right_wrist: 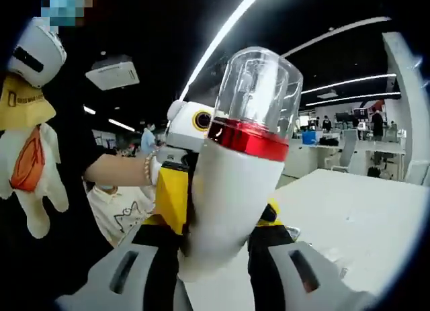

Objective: Arrange the skincare products in the storage area until every visible bottle or jar stands upright without overlapping.

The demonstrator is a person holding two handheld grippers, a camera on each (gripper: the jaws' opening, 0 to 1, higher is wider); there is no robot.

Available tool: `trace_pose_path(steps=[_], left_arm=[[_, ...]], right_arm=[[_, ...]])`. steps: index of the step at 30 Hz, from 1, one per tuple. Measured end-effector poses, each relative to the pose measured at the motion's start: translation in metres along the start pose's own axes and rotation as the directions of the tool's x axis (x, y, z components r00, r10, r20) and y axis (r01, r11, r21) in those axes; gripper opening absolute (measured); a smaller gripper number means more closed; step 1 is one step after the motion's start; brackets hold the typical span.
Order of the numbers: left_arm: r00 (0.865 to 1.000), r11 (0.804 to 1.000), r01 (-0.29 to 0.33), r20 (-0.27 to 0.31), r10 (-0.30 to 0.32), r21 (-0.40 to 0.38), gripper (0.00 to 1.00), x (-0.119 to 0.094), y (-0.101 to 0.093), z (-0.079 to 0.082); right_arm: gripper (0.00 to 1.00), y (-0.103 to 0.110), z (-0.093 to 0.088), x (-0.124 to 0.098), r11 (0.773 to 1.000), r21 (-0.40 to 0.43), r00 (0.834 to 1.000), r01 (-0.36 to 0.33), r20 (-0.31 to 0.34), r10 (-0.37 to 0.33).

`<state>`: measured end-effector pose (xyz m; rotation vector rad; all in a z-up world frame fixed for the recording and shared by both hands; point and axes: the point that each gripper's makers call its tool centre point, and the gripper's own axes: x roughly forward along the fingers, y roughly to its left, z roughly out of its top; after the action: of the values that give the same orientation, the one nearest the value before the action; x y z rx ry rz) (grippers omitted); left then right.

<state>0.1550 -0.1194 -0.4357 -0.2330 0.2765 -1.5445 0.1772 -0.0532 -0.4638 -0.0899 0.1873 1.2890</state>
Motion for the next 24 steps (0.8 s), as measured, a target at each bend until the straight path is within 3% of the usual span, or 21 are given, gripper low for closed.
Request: trace_pose_path(steps=[3, 6, 14, 19, 24], left_arm=[[0.999, 1.0, 0.005, 0.051, -0.005, -0.006, 0.26, -0.005, -0.001, 0.021], [0.997, 1.0, 0.012, 0.08, -0.013, 0.016, 0.26, -0.008, -0.007, 0.039], [0.988, 0.999, 0.019, 0.15, -0.026, 0.047, 0.26, -0.011, -0.001, 0.07], [0.984, 0.998, 0.032, 0.176, -0.042, 0.06, 0.26, -0.008, -0.001, 0.078], [0.99, 0.995, 0.017, 0.137, -0.031, 0.097, 0.26, 0.0, -0.001, 0.073]], right_arm=[[0.39, -0.002, 0.018, -0.001, 1.0, 0.01, 0.998, -0.01, 0.06, 0.009], [0.39, -0.003, 0.034, 0.0, 1.0, -0.014, 0.997, -0.002, 0.077, 0.003], [0.39, -0.004, 0.062, -0.011, 0.999, -0.041, 0.992, -0.008, 0.126, 0.013], [0.37, -0.002, 0.069, -0.02, 1.0, -0.009, 0.99, -0.022, 0.139, 0.023], [0.34, -0.003, 0.061, -0.024, 0.999, 0.025, 0.994, -0.021, 0.108, 0.018]])
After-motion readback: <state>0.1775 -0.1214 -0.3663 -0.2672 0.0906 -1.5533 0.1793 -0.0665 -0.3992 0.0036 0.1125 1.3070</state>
